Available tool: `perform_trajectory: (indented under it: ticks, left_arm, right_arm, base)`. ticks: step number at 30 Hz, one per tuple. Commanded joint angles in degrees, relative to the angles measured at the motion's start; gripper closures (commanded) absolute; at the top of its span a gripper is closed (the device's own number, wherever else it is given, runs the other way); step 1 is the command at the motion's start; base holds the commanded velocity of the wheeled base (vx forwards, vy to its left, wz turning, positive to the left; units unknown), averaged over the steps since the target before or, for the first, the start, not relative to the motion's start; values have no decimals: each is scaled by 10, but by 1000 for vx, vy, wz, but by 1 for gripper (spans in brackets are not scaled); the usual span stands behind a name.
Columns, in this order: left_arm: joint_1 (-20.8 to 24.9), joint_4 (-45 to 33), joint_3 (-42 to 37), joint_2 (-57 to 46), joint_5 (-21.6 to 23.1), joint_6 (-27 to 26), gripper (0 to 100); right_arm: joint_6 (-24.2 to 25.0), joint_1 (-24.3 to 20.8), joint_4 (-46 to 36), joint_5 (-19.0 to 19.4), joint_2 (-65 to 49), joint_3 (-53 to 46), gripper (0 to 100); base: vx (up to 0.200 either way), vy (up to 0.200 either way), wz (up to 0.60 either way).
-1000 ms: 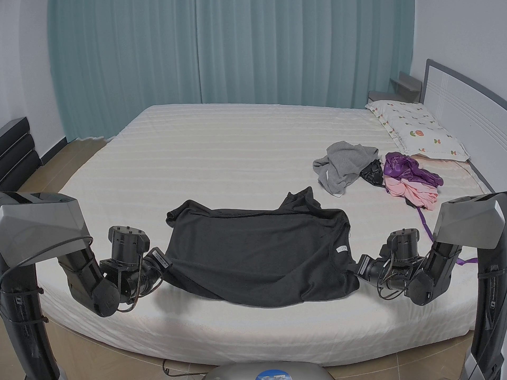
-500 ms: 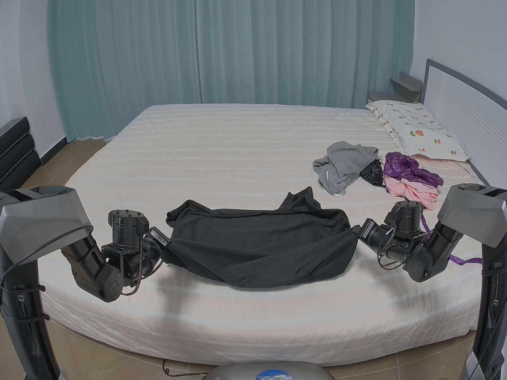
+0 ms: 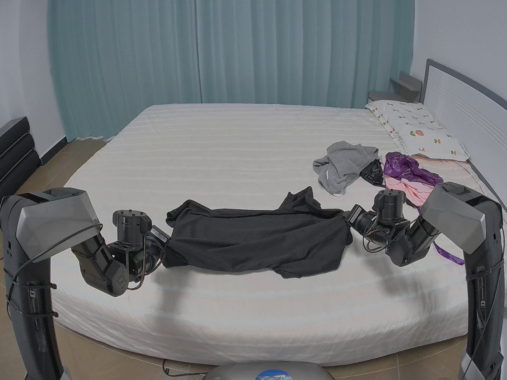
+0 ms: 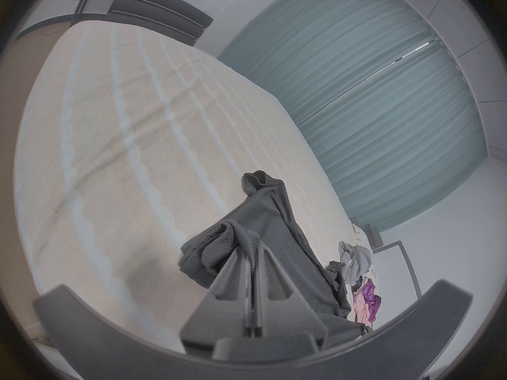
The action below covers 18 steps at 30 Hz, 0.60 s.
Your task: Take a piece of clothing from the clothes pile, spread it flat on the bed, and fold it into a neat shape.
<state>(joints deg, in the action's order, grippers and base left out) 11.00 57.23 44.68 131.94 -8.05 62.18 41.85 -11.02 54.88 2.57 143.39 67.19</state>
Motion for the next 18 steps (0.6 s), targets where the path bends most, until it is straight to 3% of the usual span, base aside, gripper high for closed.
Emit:
perform_trajectory:
  ticks: [1, 7, 10, 13, 18]
  left_arm:
    - [-4, 0, 5, 23, 1, 1, 100]
    - [-4, 0, 3, 24, 2, 1, 100]
    - [-4, 1, -1, 23, 1, 1, 100]
    - [-6, 1, -3, 23, 2, 1, 100]
    - [-5, 0, -10, 20, 2, 1, 100]
  right_arm:
    - [-1, -3, -15, 5, 35, 32, 0]
    - [-11, -2, -7, 12, 7, -7, 0]
    - [-27, -8, 27, 16, -28, -78, 0]
    - [-35, -30, 35, 51, -59, -150, 0]
    - [-54, -55, 22, 56, -56, -186, 0]
  base:
    - [0, 0, 0]
    - [0, 0, 0]
    - [0, 0, 0]
    - [0, 0, 0]
    - [0, 0, 0]
